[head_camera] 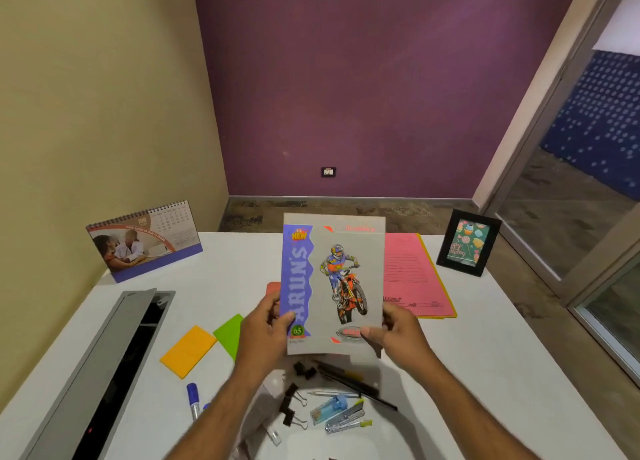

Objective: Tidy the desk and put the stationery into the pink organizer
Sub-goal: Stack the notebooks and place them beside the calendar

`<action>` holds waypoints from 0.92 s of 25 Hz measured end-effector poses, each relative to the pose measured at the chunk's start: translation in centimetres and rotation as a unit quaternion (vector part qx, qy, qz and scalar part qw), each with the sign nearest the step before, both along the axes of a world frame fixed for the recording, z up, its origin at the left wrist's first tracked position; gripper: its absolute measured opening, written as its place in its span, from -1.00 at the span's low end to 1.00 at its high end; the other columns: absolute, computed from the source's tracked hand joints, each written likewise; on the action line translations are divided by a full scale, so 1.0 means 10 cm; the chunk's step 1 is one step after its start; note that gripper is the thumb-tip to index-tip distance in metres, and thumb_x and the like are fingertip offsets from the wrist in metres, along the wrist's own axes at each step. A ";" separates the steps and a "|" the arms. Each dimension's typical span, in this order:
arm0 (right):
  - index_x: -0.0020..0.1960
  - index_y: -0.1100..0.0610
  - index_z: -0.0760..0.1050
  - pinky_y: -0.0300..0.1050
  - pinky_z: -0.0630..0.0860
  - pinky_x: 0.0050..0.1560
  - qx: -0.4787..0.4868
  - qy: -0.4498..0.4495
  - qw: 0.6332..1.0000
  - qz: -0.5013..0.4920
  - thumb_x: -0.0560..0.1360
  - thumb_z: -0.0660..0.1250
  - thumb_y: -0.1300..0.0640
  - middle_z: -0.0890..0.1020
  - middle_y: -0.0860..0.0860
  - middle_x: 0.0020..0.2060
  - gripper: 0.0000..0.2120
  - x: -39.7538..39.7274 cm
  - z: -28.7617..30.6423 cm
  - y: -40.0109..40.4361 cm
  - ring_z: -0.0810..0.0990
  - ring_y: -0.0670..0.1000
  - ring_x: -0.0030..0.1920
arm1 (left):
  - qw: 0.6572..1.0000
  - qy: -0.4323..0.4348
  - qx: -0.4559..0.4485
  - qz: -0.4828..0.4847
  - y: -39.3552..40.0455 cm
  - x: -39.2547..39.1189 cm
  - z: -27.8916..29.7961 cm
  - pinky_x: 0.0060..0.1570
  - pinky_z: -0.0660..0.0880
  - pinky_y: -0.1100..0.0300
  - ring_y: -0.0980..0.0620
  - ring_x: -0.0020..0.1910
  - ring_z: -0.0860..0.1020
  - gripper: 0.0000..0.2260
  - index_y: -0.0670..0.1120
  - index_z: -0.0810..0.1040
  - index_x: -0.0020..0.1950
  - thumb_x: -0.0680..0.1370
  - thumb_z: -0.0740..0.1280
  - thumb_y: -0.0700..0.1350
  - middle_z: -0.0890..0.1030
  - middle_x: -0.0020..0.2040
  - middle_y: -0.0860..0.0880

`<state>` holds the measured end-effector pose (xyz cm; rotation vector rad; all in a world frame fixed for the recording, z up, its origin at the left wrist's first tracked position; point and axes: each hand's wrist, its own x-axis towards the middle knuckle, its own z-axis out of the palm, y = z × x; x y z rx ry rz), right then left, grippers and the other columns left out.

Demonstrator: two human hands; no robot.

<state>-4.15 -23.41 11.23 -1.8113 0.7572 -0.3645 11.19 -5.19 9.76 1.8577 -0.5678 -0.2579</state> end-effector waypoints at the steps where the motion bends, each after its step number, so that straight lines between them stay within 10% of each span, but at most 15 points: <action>1: -0.07 0.01 0.63 -0.07 0.55 -0.29 0.006 0.001 1.000 0.005 0.31 0.48 0.28 0.71 0.03 -0.26 -0.74 0.23 0.04 -0.01 0.64 -0.03 -0.28 | 1.000 0.004 -0.002 0.024 0.02 0.19 0.07 -0.34 0.44 0.49 0.23 -0.26 0.61 -0.77 0.03 0.55 0.12 0.55 0.39 -0.25 0.66 -0.16 0.02; 11: -0.15 0.29 0.56 0.14 0.67 -0.24 0.051 0.105 0.993 0.025 0.22 0.56 0.22 0.71 0.16 -0.19 -0.72 2.52 -0.02 0.15 0.69 0.13 -0.27 | 0.989 0.020 0.101 0.110 0.24 2.30 0.00 -0.28 0.43 0.17 -0.06 -0.18 0.59 -0.80 -0.08 0.63 0.17 0.58 0.31 -0.14 0.66 -0.10 -0.10; 16: -0.33 0.12 0.48 0.13 0.67 -0.19 0.022 0.173 0.985 0.019 0.10 0.58 0.10 0.71 0.12 -0.23 -0.71 3.27 -0.53 0.08 0.70 0.12 -0.23 | 0.980 0.053 0.148 0.123 0.14 2.95 -0.49 -0.37 0.41 0.23 -0.01 -0.21 0.59 -0.77 -0.12 0.62 0.21 0.59 0.32 -0.14 0.68 0.00 -0.13; 23: -0.19 0.12 0.48 -0.25 0.33 -0.46 -0.029 0.271 0.961 0.034 0.25 0.58 0.05 0.61 0.03 -0.21 -0.69 3.78 -1.08 0.03 0.58 0.04 -0.22 | 0.963 0.101 0.210 0.136 -0.02 3.42 -1.21 -0.33 0.43 0.27 -0.02 -0.06 0.61 -0.65 -0.15 0.53 0.33 0.59 0.35 -0.03 0.64 0.20 -0.15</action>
